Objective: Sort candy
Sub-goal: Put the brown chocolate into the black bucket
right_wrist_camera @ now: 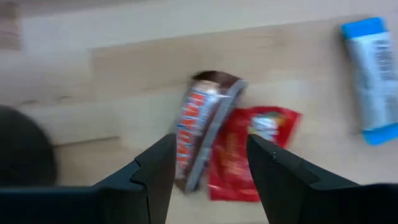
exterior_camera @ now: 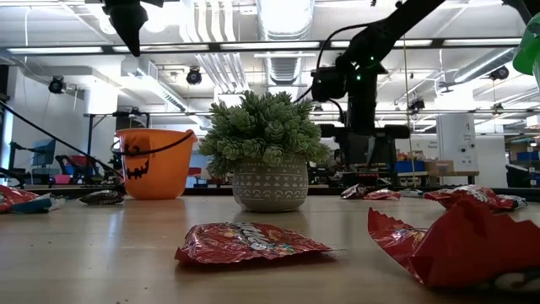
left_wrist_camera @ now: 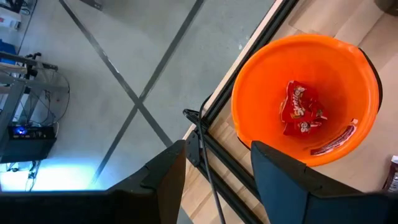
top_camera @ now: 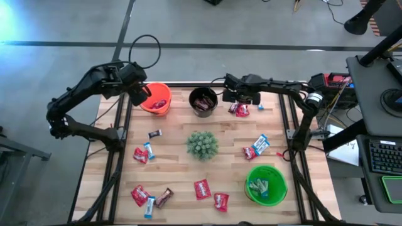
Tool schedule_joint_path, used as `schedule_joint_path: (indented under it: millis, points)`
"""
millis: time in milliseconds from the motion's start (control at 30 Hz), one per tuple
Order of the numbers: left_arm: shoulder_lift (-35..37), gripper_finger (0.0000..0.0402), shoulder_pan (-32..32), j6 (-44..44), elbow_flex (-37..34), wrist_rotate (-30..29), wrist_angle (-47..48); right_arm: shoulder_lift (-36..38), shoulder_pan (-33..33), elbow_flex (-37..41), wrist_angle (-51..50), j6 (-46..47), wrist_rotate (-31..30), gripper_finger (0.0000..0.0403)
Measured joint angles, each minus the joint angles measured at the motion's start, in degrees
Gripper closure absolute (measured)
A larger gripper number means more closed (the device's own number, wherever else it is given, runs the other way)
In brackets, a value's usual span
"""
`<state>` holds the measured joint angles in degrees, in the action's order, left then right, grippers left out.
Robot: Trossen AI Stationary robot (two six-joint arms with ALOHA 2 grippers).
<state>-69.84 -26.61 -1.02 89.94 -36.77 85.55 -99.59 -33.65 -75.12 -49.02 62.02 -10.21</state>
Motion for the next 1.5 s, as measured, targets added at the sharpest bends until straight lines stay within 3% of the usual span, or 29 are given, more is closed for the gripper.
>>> schedule_joint_path:
  millis: [533, 1500]
  points:
    - [0.96, 0.0238, 0.0, -2.15, -6.78, 0.32, 0.22, 0.0, 0.02, 0.34, 1.99, 5.01, 0.32, 0.0216]
    - [2.23, 0.0238, 0.02, -1.83, -6.81, 0.35, 0.18, -5.53, 0.11, 0.47, 3.59, 7.45, 1.63, 0.0216]
